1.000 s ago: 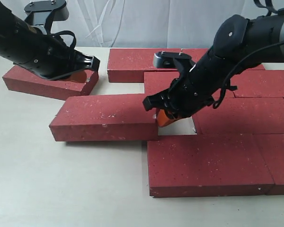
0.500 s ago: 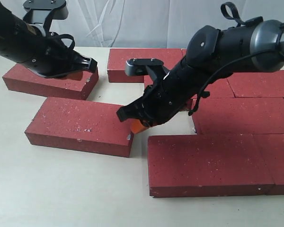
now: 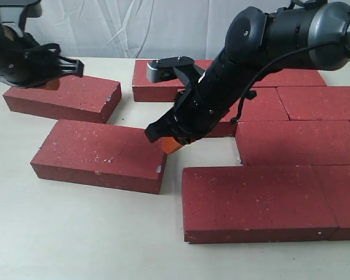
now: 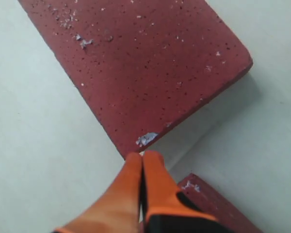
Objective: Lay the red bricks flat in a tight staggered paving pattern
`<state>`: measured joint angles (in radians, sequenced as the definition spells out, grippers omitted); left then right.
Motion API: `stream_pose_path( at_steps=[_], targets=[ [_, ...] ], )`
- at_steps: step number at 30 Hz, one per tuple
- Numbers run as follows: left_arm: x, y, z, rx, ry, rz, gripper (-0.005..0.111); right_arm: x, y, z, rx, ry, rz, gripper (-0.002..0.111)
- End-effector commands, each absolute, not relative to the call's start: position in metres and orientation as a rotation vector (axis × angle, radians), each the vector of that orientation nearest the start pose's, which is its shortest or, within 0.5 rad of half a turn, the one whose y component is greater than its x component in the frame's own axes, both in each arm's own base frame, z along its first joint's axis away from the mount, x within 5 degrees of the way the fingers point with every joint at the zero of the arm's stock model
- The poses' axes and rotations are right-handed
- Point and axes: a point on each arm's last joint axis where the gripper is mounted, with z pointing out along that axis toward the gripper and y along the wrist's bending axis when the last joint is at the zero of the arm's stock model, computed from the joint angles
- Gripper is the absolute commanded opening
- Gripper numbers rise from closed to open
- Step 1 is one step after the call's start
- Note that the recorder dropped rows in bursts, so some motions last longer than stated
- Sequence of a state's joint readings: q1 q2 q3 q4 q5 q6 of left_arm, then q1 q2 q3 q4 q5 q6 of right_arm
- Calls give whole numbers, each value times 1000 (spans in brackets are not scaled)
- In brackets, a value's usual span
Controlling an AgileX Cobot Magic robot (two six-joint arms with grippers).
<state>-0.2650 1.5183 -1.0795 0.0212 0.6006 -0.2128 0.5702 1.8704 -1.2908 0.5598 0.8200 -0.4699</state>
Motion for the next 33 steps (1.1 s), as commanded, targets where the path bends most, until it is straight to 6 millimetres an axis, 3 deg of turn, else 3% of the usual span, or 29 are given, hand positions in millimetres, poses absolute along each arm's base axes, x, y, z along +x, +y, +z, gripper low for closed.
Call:
stream_pose_path(
  at_steps=[1,4,8,12,15,22,29,33],
  targets=[
    [312,-49,266,2,2548,-57,0,301,235,206,-990,2650,665,-1],
    [314,-33,258,-20,2546,-4,0,302,234,206,-993,2650,661,-1],
    [313,-31,223,-21,2684,30,0,301,233,202,-1037,2666,632,-1],
    [315,-33,224,-25,2656,7,0,297,236,196,-1150,2651,618,-1],
    [316,-32,221,94,2665,43,0,288,250,191,-1213,2635,619,-1],
    [329,-31,180,173,2763,95,0,270,276,177,-1316,2608,614,-1],
    [338,-17,154,99,2792,83,0,273,280,168,-1302,2593,593,-1],
    [342,-19,142,141,2798,69,0,275,282,157,-1284,2621,596,-1]
  ],
)
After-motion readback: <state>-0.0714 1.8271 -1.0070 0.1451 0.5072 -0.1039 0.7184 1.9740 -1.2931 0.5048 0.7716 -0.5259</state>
